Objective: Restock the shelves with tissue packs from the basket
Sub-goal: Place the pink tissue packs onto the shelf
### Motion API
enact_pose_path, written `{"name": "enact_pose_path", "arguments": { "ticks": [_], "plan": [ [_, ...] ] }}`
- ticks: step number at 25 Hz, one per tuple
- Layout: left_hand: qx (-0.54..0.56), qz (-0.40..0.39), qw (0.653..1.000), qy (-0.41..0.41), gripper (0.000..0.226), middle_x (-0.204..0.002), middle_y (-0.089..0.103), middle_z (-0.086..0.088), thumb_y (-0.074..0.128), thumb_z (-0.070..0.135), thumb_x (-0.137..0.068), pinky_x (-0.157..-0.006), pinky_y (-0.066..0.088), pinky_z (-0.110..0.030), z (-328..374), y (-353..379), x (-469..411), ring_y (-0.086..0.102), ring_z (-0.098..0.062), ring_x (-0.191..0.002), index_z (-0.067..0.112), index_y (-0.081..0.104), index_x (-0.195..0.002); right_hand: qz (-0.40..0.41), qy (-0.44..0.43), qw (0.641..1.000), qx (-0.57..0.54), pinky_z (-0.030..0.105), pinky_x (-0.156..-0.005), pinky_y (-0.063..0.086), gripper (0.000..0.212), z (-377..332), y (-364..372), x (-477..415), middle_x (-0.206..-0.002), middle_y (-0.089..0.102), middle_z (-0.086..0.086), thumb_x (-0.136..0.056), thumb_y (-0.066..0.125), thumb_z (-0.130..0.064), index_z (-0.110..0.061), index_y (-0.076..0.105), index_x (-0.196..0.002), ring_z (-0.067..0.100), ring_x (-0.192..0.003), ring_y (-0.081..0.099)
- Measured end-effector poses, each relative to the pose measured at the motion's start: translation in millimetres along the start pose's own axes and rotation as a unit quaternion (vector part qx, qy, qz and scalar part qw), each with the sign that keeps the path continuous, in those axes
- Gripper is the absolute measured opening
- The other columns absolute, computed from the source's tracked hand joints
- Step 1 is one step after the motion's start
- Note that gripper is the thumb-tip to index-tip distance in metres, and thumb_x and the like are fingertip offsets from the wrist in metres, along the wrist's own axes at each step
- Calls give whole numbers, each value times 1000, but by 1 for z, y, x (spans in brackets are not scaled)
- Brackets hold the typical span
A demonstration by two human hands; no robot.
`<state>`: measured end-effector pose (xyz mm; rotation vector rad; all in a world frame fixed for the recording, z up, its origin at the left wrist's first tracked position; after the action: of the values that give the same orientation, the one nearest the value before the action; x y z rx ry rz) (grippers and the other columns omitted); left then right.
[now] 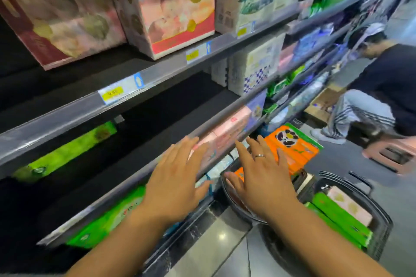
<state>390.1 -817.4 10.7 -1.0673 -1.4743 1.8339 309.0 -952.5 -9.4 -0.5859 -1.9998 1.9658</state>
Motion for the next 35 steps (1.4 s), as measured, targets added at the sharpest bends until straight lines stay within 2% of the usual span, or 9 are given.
{"name": "enact_pose_path", "arguments": {
  "ticks": [4, 8, 11, 12, 16, 21, 24, 28, 35],
  "plan": [
    [35, -43, 998, 14, 80, -144, 42, -6, 66, 50, -78, -107, 39, -43, 73, 38, 6, 42, -29, -132, 22, 29, -143, -24, 42, 999, -21, 60, -96, 42, 71, 73, 21, 56, -131, 60, 11, -82, 34, -63, -19, 58, -131, 34, -129, 51],
    [72, -81, 994, 28, 82, -149, 35, -4, 67, 49, -80, -109, 35, -43, 153, 74, 9, 35, -27, -137, 22, 28, -147, -43, 95, 994, -34, 61, -105, 33, 74, 150, 36, 113, -145, 47, 11, -85, 55, -60, -21, 40, -145, 33, -140, 35],
    [96, -106, 988, 58, 84, -150, 34, -5, 68, 50, -80, -112, 34, -43, 210, 101, 12, 34, -27, -138, 22, 27, -148, -96, 133, 986, -32, 54, -116, 13, 76, 204, 55, 156, -160, 18, 7, -93, 37, -64, -25, 13, -154, 27, -149, 8],
    [100, -109, 986, 71, 83, -151, 33, -5, 68, 49, -81, -112, 32, -42, 228, 109, 13, 33, -27, -138, 22, 28, -148, -111, 148, 982, -30, 53, -117, 11, 76, 221, 63, 169, -161, 14, 6, -93, 34, -64, -26, 10, -154, 26, -150, 5],
    [101, -156, 977, 108, 81, -156, 23, -2, 61, 49, -86, -116, 21, -36, 286, 146, 11, 20, -23, -144, 23, 21, -151, -125, 211, 968, -48, 53, -116, 12, 76, 276, 87, 213, -161, 18, 7, -92, 38, -64, -26, 15, -154, 25, -149, 8],
    [87, -217, 957, 173, 82, -157, 20, -4, 56, 53, -89, -119, 15, -36, 339, 202, -18, 15, -24, -146, 23, 15, -153, -151, 278, 946, -73, 53, -116, 14, 76, 335, 124, 233, -160, 19, 9, -93, 40, -61, -24, 16, -154, 26, -149, 9],
    [88, -247, 944, 200, 82, -156, 24, -6, 58, 52, -88, -118, 19, -38, 368, 243, -53, 20, -26, -144, 21, 18, -152, -178, 316, 928, -85, 53, -116, 15, 76, 370, 154, 230, -160, 18, 8, -94, 39, -61, -24, 13, -154, 25, -149, 9],
    [93, -262, 928, 249, 83, -145, 41, -14, 71, 45, -78, -111, 34, -43, 398, 302, -103, 39, -33, -134, 13, 35, -146, -210, 356, 904, -109, 51, -116, 18, 76, 417, 195, 208, -159, 19, 7, -94, 41, -60, -23, 14, -154, 26, -149, 10],
    [66, -320, 888, 324, 80, -150, 34, -14, 64, 45, -84, -109, 35, -43, 460, 419, -204, 35, -31, -136, 16, 28, -149, -228, 392, 885, -109, 45, -110, 27, 75, 504, 274, 157, -156, 26, 12, -93, 44, -58, -18, 21, -153, 29, -146, 19]
  ]
}}
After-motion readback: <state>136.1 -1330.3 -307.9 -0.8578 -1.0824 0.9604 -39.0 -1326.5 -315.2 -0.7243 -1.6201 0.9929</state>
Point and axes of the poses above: each hand's wrist, its own x-axis away from the middle knuckle, its own y-axis out of the palm, z = x × y, the point moved 8 cm from there along -x, towards the middle knuckle
